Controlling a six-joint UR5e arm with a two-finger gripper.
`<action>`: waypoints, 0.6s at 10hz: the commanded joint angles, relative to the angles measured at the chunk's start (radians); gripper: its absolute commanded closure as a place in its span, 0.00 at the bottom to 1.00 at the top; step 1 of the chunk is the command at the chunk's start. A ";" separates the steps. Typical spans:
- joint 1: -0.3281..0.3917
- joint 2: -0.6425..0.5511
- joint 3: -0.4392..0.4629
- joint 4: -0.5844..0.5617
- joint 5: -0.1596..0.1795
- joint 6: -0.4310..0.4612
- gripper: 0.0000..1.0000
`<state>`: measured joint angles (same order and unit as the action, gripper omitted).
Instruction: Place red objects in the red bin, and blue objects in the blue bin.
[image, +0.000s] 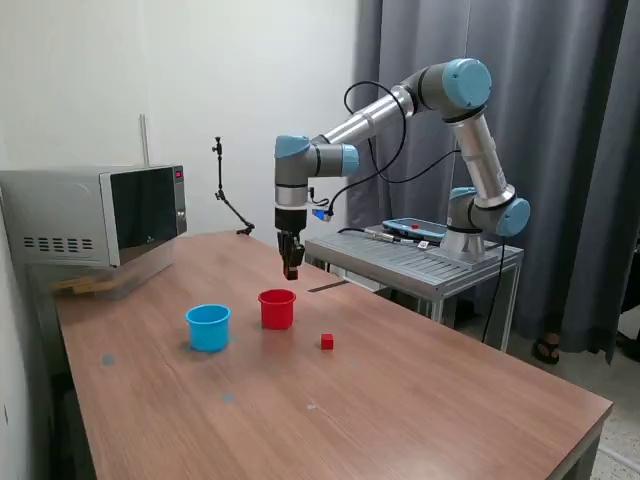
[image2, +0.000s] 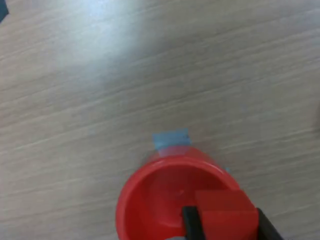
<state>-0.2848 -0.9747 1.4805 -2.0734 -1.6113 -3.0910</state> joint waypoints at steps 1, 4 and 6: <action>-0.019 0.039 -0.028 -0.005 0.002 0.000 1.00; -0.033 0.050 -0.045 -0.007 0.002 0.000 1.00; -0.033 0.065 -0.060 -0.010 0.002 0.000 1.00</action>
<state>-0.3161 -0.9178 1.4304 -2.0817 -1.6092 -3.0910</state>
